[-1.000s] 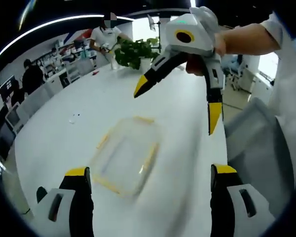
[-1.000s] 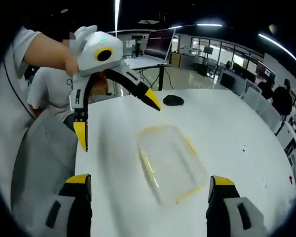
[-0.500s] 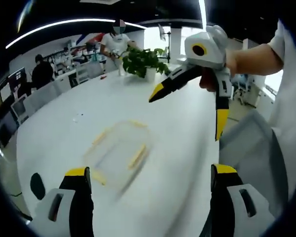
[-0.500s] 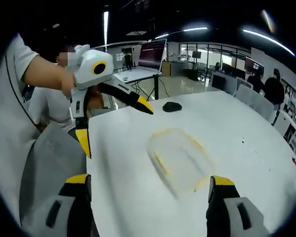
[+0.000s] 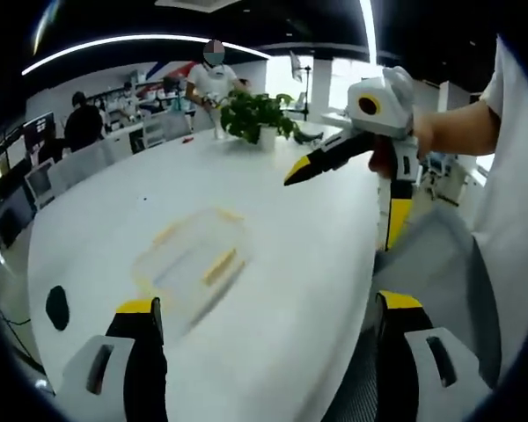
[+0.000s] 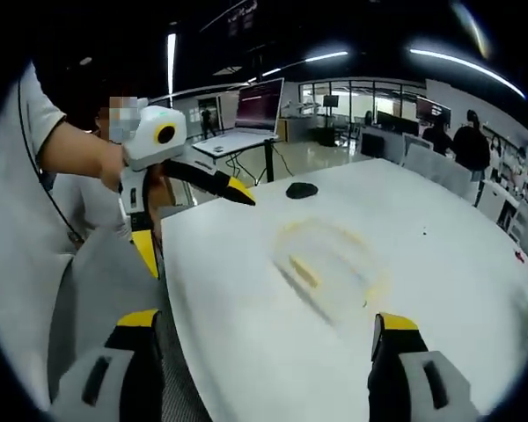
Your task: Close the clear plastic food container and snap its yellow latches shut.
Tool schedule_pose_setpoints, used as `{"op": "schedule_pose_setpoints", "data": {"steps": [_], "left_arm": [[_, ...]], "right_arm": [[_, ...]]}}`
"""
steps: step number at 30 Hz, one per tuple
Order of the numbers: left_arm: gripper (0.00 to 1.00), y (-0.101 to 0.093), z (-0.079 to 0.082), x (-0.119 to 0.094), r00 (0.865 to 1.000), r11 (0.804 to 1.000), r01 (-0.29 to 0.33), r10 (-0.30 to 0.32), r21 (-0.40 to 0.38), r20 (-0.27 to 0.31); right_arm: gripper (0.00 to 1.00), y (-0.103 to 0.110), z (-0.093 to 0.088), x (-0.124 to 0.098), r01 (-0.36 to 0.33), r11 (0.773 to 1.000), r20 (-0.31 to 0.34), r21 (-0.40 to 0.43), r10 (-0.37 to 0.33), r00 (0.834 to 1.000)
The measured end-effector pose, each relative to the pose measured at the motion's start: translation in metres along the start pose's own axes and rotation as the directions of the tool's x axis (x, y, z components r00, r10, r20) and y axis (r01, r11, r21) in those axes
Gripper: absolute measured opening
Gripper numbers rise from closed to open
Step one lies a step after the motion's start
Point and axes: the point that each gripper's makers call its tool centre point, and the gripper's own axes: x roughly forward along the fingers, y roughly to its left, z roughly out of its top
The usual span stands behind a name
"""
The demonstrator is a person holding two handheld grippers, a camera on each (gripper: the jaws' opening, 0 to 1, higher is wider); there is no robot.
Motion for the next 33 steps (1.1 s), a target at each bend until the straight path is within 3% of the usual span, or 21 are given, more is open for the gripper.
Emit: {"op": "schedule_pose_setpoints", "data": {"steps": [8, 21, 33], "left_arm": [[0.98, -0.015, -0.019, -0.006, 1.0, 0.999, -0.011, 0.011, -0.04, 0.003], [0.95, -0.026, -0.036, -0.019, 0.998, 0.991, -0.041, 0.046, -0.126, 0.034], [0.94, -0.04, -0.049, -0.022, 0.998, 0.99, -0.044, 0.05, -0.137, 0.04]], "right_arm": [[0.99, 0.015, -0.011, -0.01, 0.019, 0.999, 0.02, 0.036, -0.02, 1.0], [0.99, 0.033, -0.026, -0.012, 0.044, 0.991, 0.045, 0.123, -0.049, 0.998], [0.99, 0.047, -0.042, -0.012, 0.043, 0.987, 0.05, 0.153, -0.051, 0.997]]}}
